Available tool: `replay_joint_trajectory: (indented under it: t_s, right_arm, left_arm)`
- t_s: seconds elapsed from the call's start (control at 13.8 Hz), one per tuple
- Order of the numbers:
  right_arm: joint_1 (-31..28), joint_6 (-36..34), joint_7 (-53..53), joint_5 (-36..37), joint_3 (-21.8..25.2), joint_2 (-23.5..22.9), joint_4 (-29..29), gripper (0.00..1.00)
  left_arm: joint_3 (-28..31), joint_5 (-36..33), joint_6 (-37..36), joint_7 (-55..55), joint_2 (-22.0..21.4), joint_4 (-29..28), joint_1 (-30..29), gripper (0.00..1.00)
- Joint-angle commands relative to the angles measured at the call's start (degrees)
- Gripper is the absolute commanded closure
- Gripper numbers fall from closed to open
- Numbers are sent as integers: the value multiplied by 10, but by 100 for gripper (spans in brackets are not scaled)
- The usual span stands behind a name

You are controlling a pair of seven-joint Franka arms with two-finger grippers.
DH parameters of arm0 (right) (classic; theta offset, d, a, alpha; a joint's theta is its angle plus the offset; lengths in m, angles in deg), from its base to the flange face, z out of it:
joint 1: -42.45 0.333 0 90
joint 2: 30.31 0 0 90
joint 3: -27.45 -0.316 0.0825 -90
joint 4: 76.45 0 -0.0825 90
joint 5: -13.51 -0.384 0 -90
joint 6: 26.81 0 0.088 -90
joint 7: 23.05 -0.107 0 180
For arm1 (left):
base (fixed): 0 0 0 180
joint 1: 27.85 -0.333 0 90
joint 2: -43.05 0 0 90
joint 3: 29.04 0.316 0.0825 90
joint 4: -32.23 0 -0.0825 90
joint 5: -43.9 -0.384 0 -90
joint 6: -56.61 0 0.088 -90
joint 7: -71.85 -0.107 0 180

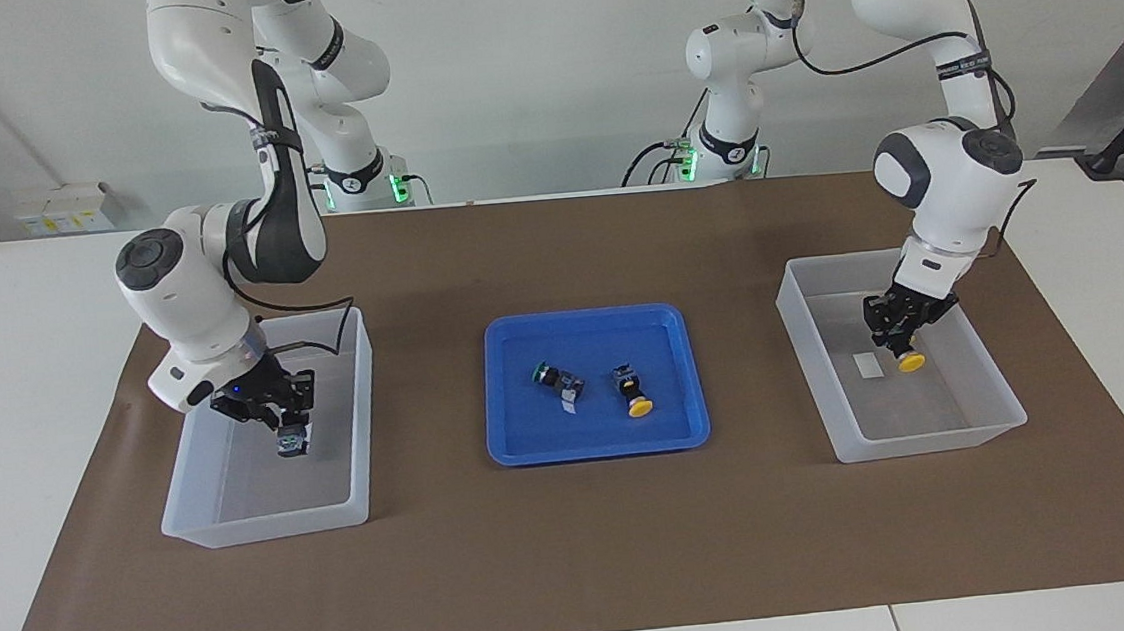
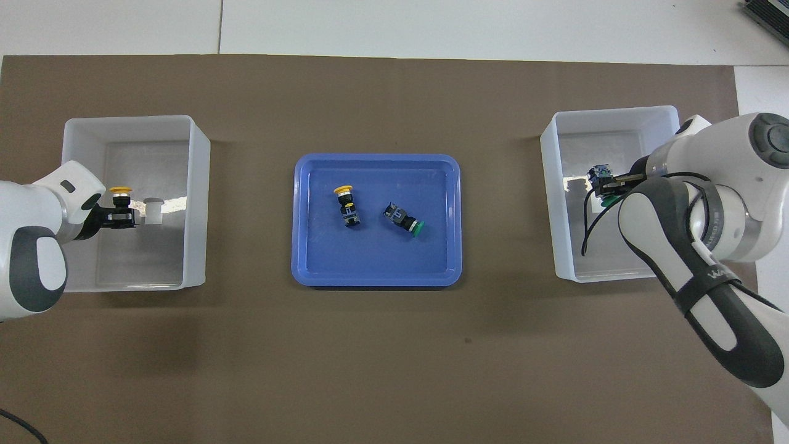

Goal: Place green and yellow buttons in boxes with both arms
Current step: 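Drop the yellow button in its box while the right gripper drops the green one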

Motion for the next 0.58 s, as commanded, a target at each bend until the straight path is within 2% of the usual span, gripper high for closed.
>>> replay_joint_trajectory:
  t_s: [0.0,0.07,0.15,0.22,0.29,0.44,0.51]
  right_arm:
    - [-8,5,9,0,-8,10,-8,0]
    - [-3,-1,8,0,-8,13,-2,0]
    - [1,-8,7,0,-14,19,5,0]
    - [8,-25,6,-4,-21,26,21,0]
    - [26,-45,4,-7,-31,25,47,0]
    - [78,-51,-26,-8,-32,17,83,0]
    - [111,-38,-45,-9,-32,16,85,0]
  left_arm:
    - [-6,4,39,-19,13,-14,-20,99]
    - [-6,4,38,-16,13,-14,-20,89]
    - [-6,4,38,-12,13,-13,-20,61]
    - [-6,4,38,-10,13,-12,-20,28]
    - [-6,4,35,-10,14,-7,-19,3]
    - [-6,4,14,-11,15,23,-13,0]
    - [-6,4,-27,-10,14,53,-12,0]
